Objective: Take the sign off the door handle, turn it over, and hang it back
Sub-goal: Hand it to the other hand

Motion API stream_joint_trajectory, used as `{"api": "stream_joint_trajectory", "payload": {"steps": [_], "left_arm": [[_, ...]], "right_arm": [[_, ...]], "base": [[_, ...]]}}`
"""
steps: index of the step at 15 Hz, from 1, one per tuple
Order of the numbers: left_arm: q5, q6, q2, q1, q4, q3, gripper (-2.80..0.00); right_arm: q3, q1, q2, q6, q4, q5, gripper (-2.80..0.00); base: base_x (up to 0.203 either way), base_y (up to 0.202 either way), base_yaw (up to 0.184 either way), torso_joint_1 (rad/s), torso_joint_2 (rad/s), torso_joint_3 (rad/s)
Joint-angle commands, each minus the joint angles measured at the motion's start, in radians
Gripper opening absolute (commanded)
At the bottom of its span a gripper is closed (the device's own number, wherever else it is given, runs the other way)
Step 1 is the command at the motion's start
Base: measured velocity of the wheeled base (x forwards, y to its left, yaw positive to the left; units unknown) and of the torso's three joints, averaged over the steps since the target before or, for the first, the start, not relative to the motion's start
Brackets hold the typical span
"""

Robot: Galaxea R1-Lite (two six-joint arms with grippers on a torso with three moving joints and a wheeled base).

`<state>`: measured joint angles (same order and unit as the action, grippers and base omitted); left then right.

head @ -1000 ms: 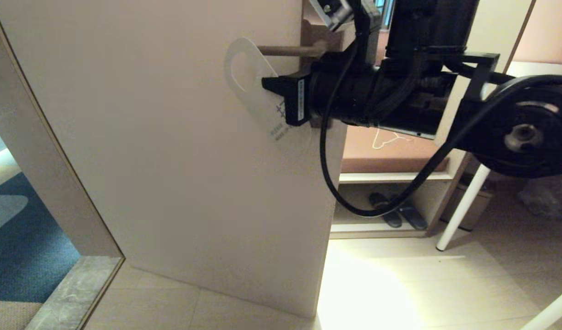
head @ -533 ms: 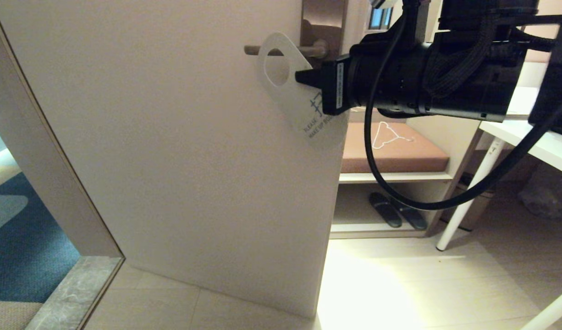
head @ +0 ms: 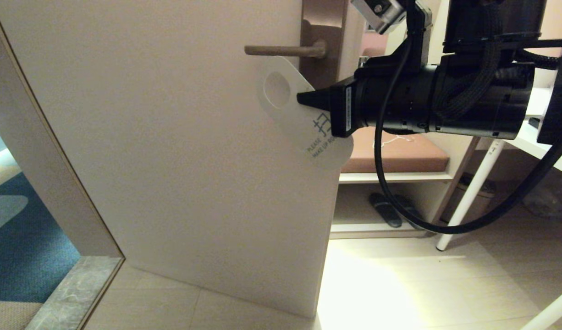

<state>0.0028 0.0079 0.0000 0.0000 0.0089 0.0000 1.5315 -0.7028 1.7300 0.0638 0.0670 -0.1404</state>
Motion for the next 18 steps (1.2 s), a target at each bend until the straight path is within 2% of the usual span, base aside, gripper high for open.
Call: {"api": "stream_joint_trajectory", "payload": {"steps": [1,4,7,13,16,18], "left_arm": [[0.0,0.0,0.002,0.0,0.0,0.0,-2.8],[0.0,0.0,0.002,0.0,0.0,0.0,-2.8],[0.0,0.0,0.002,0.0,0.0,0.0,-2.8],[0.0,0.0,0.002,0.0,-0.001,0.0,-2.8],[0.0,0.0,0.002,0.0,-0.001,0.0,-2.8],[-0.001,0.003,0.002,0.0,0.0,0.0,-2.8]], "right_arm": [[-0.06,0.0,0.009,-0.004,0.11,-0.006,-2.8],[-0.111,-0.002,0.039,-0.039,0.274,-0.051,-2.8],[-0.128,-0.015,0.052,-0.06,0.298,-0.103,-2.8],[-0.129,-0.115,0.129,-0.106,0.427,-0.101,-2.8],[-0.127,-0.132,0.158,-0.112,0.443,-0.102,-2.8],[-0.123,-0.143,0.198,-0.132,0.503,-0.103,-2.8]], "base": [[0.0,0.0,0.0,0.0,0.0,0.0],[0.0,0.0,0.0,0.0,0.0,0.0],[0.0,0.0,0.0,0.0,0.0,0.0],[0.0,0.0,0.0,0.0,0.0,0.0],[0.0,0.0,0.0,0.0,0.0,0.0],[0.0,0.0,0.0,0.0,0.0,0.0]]}}
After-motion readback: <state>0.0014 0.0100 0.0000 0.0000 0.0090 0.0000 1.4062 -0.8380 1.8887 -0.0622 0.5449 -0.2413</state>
